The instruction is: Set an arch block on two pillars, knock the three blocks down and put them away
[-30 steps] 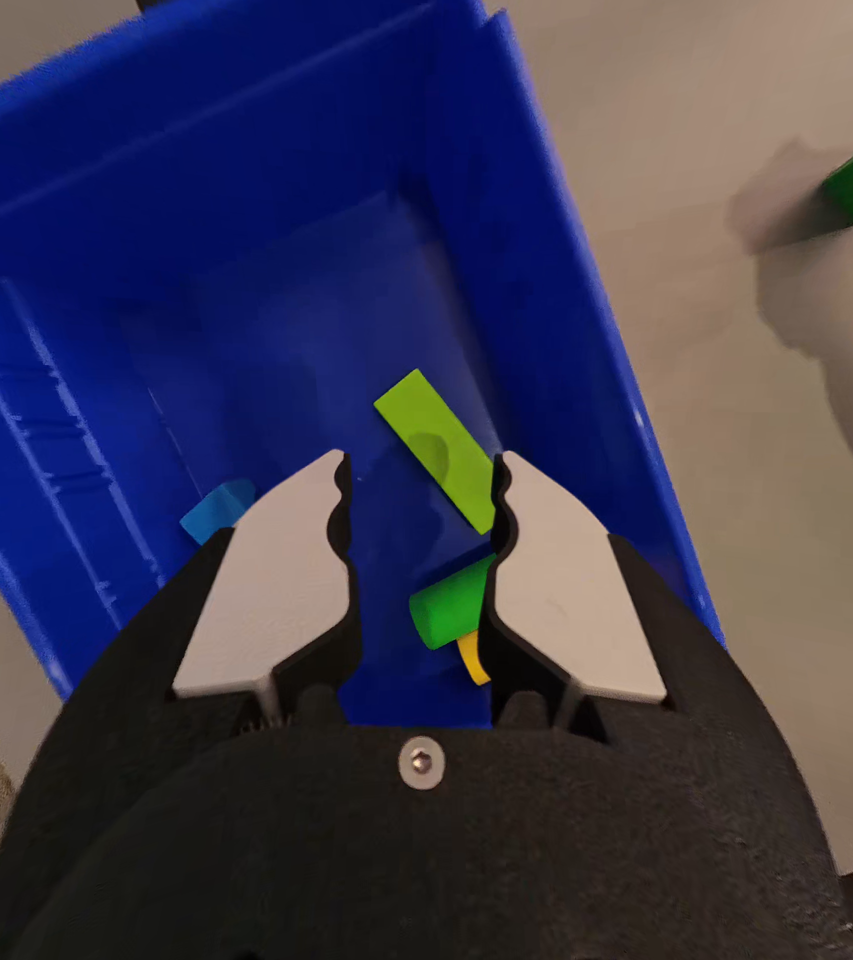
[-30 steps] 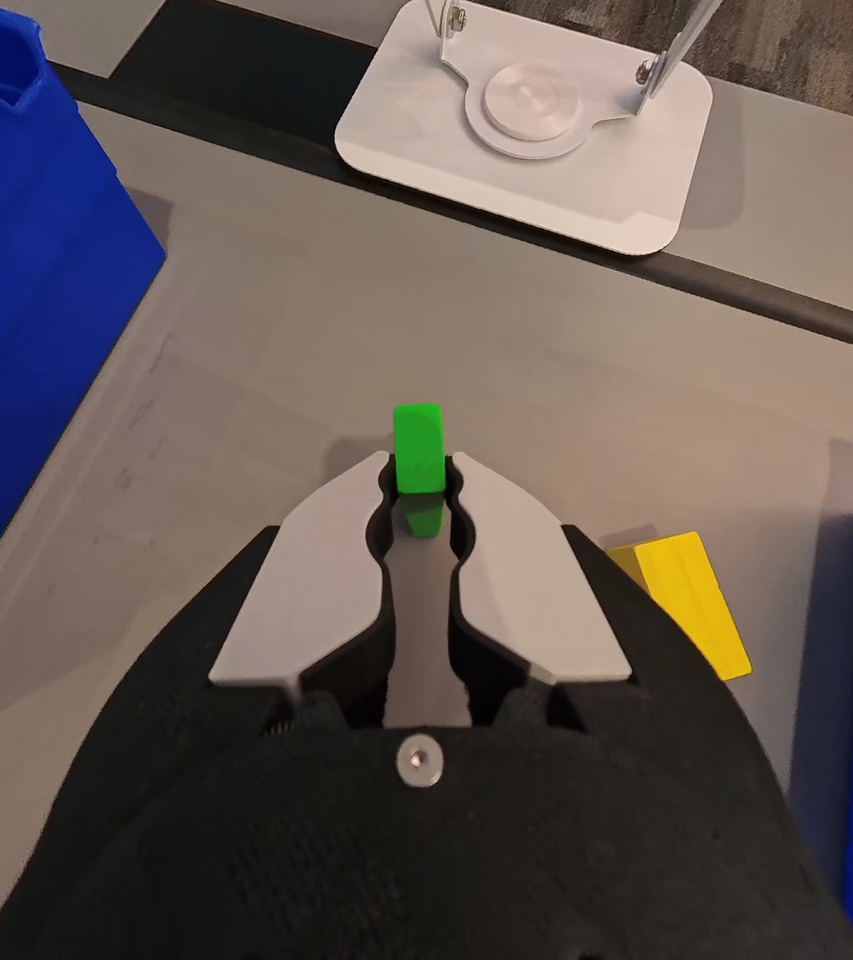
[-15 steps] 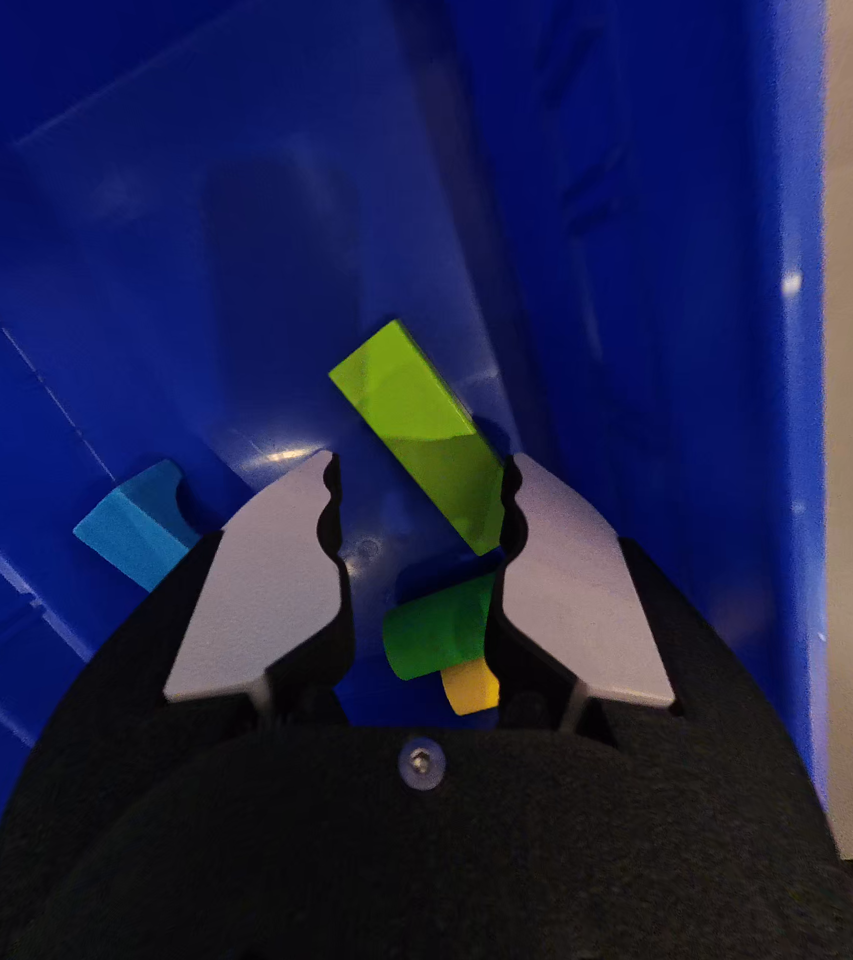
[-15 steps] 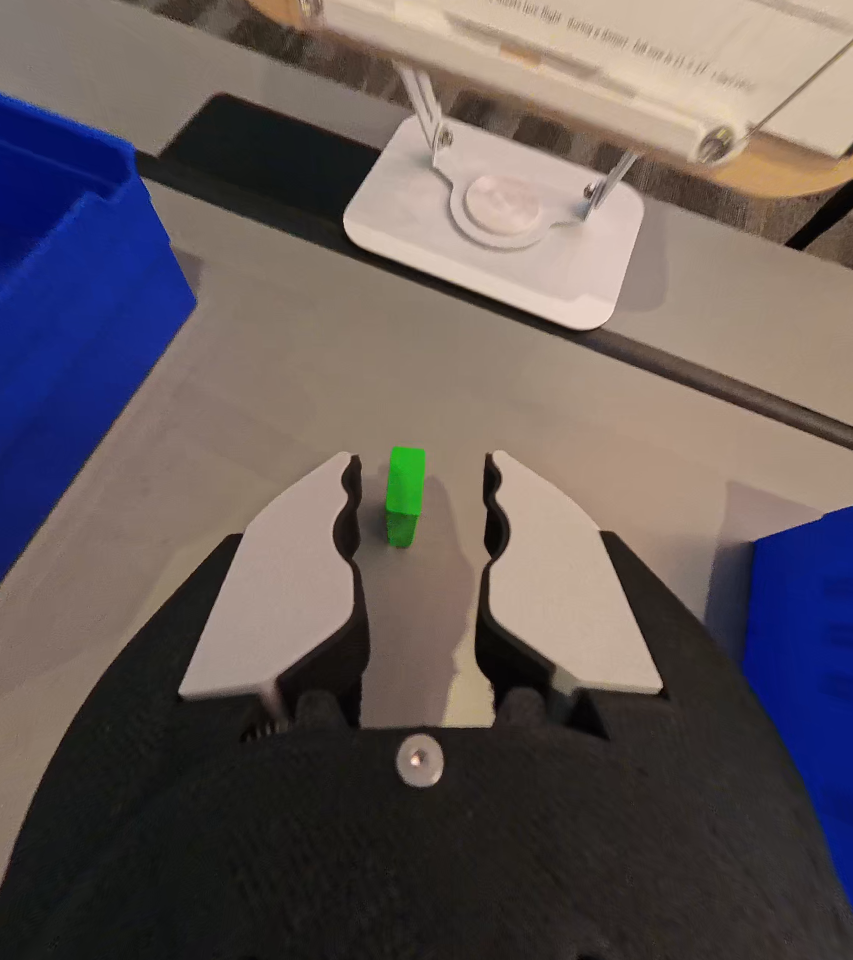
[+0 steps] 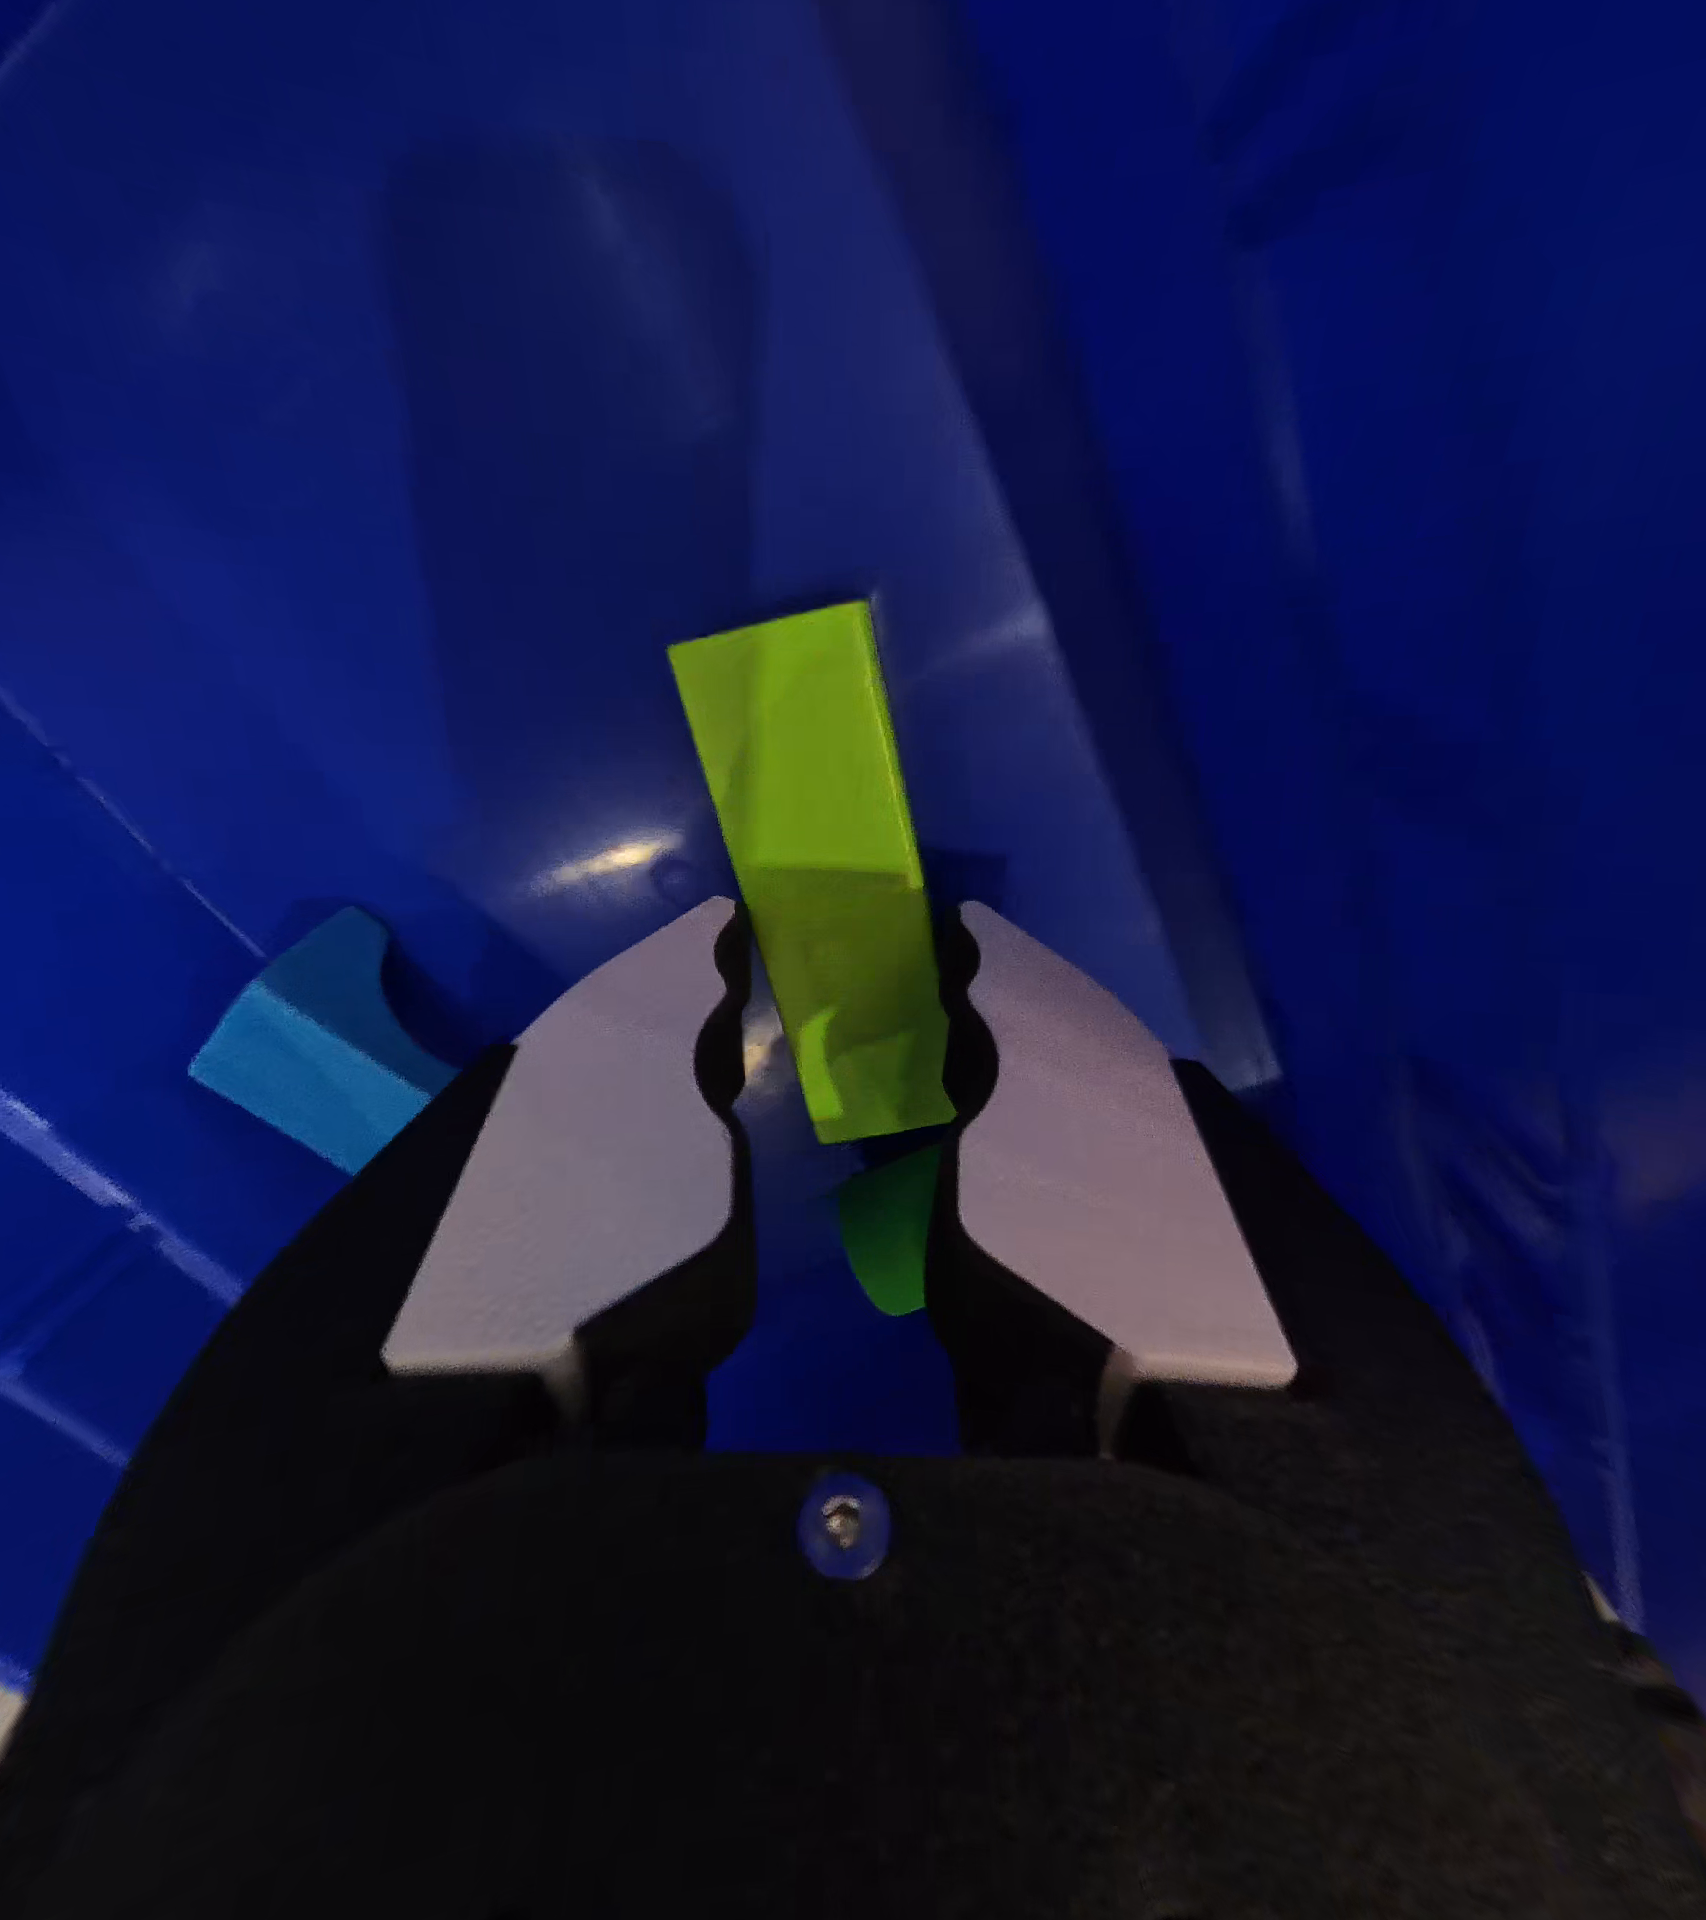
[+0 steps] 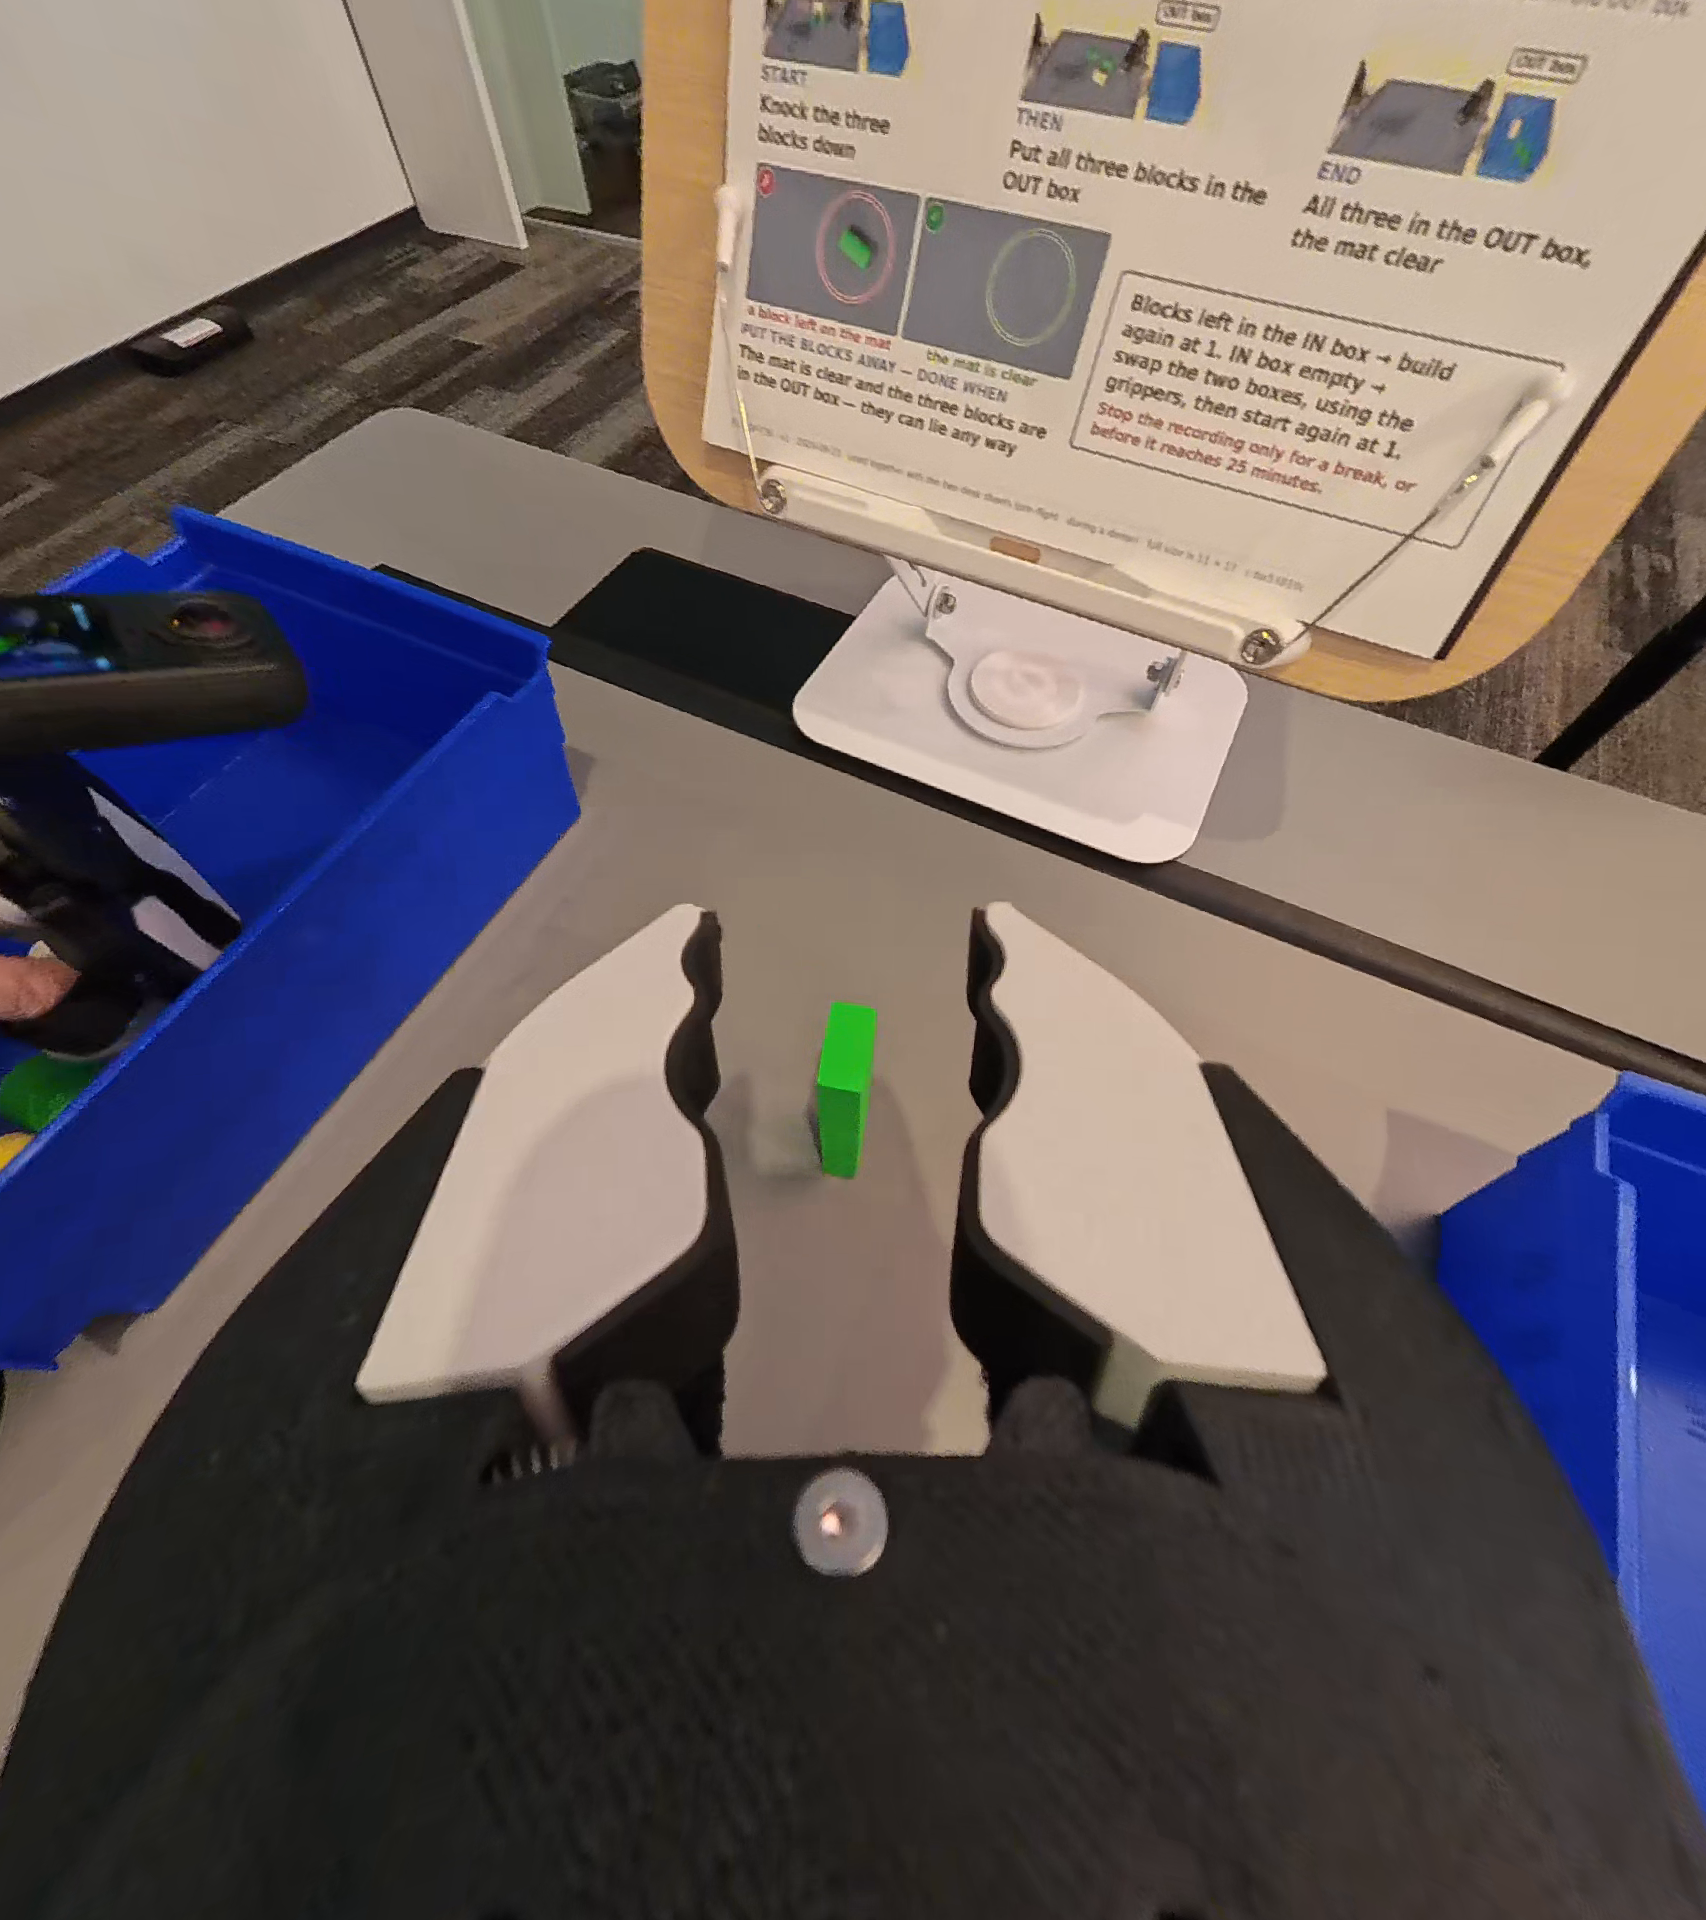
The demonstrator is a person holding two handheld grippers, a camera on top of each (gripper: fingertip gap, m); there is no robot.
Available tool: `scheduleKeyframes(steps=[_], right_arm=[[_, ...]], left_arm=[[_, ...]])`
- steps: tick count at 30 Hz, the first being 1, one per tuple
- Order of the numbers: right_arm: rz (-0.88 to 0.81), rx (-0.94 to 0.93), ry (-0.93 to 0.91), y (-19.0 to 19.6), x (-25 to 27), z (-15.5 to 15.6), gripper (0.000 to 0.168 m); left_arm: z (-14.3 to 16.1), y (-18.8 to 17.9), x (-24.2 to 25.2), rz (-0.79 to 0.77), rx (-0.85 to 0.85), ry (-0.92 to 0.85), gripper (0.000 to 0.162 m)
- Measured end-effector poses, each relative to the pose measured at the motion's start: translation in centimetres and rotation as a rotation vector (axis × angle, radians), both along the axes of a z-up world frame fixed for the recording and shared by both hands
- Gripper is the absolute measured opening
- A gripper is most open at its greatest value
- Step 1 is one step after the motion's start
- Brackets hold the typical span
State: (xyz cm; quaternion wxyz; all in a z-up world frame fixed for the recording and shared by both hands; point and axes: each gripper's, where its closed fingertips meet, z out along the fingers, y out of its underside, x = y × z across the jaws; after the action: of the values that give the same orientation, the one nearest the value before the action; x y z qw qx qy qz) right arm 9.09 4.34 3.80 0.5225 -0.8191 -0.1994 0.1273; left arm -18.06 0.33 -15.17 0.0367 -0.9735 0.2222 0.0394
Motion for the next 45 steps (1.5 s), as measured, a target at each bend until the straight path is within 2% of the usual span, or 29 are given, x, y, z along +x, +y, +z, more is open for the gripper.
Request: scheduleKeyframes(steps=[4,8,11,15,17,20,24,25,26,28,30,32,34,37,39,42,45], right_arm=[[0.070,-0.002,0.058,-0.4,-1.4,0.2,0.047],[0.206,-0.022,0.188,-1.3,-4.2,0.7,0.047],[0.368,-0.108,0.395,-3.1,-7.3,1.4,0.047],[0.570,-0.199,0.742,-5.8,-10.0,4.2,0.047],[0.615,-0.224,0.812,-6.5,-10.6,4.8,0.047],[0.602,-0.235,0.784,-6.7,-10.9,4.5,0.044],[0.607,-0.236,0.836,-6.7,-10.6,5.0,0.045],[0.626,-0.254,0.844,-6.9,-10.6,5.0,0.038],[0.642,-0.267,0.830,-7.0,-10.5,4.8,0.023],[0.643,-0.261,0.765,-6.8,-9.9,4.4,0.017],[0.605,-0.193,0.672,-6.4,-8.6,4.6,0.017],[0.478,-0.079,0.555,-4.9,-5.9,4.9,0.017],[0.307,-0.004,0.372,-3.0,-2.5,4.0,0.017],[0.097,-0.030,0.132,-0.4,2.2,0.5,0.017],[0.040,-0.096,0.046,0.8,3.8,-2.2,0.017],[-0.012,-0.137,-0.024,2.7,4.8,-5.6,0.017],[-0.030,-0.219,-0.006,3.7,4.6,-8.7,0.017]], left_arm=[[3.3,0.8,-0.9,0.025,0.122,-0.082,0.034],[9.2,0.6,0.4,0.000,0.305,-0.297,0.035],[14.5,0.3,2.6,-0.095,0.507,-0.385,0.034],[20.5,-1.3,8.4,-0.286,0.744,-0.513,0.034],[21.9,-2.4,11.1,-0.369,0.793,-0.540,0.034],[22.4,-3.2,13.7,-0.442,0.843,-0.512,0.034],[21.8,-4.1,16.7,-0.545,0.835,-0.517,0.034],[21.6,-4.3,17.3,-0.567,0.834,-0.521,0.034],[21.6,-4.2,17.7,-0.579,0.847,-0.516,0.034],[21.9,-3.8,17.8,-0.563,0.901,-0.492,0.031],[22.0,-3.6,17.5,-0.531,0.936,-0.476,0.048],[22.1,-3.5,16.7,-0.511,0.934,-0.434,0.060],[22.3,-3.8,16.1,-0.499,0.924,-0.442,0.058],[23.0,-4.1,15.4,-0.457,0.918,-0.487,0.056],[23.3,-4.1,14.9,-0.438,0.920,-0.499,0.054],[23.4,-4.2,14.4,-0.424,0.916,-0.503,0.052],[23.1,-4.0,14.2,-0.414,0.906,-0.494,0.051]])
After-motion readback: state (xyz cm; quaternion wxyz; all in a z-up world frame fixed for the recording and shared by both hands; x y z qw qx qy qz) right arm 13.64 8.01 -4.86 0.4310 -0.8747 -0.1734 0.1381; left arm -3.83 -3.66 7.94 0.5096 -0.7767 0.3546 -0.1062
